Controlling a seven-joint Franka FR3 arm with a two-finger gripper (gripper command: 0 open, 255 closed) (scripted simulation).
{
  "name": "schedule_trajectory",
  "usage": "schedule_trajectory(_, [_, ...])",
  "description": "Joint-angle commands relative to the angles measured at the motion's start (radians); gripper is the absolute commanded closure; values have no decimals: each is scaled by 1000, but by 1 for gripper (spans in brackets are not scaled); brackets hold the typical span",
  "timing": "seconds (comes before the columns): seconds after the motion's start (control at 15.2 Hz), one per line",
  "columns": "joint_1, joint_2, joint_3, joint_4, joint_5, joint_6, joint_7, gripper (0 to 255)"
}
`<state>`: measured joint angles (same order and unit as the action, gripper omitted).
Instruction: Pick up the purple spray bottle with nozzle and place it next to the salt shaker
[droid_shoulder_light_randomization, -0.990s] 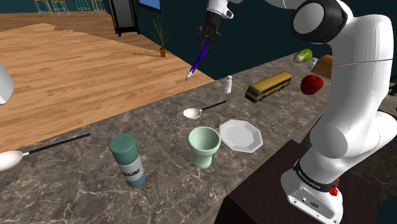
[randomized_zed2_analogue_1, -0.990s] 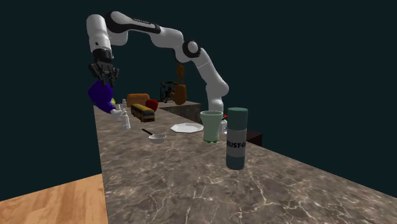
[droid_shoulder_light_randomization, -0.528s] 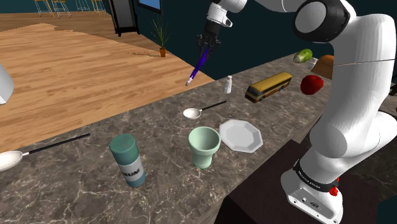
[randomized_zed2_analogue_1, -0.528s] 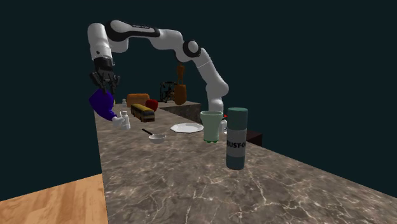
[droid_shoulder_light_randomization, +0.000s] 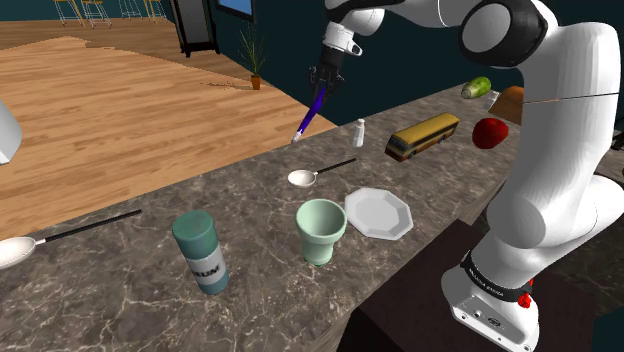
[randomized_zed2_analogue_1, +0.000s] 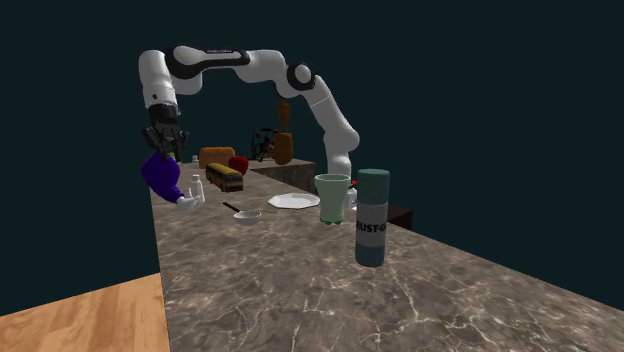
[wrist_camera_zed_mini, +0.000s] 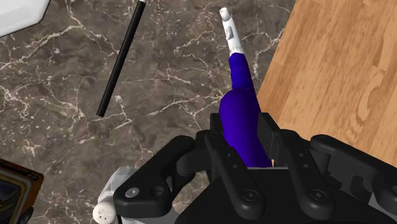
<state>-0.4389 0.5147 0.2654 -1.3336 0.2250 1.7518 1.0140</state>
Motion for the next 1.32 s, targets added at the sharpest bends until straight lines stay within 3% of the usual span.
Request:
schedule_trajectory(0.0, [-2, 0, -1, -28, 1, 28, -10, 255])
schedule_trajectory(0.92, [0, 46, -6, -144, 3, 182, -52, 255])
schedule_trajectory(1.25, [0, 46, -6, -144, 3, 182, -52, 255])
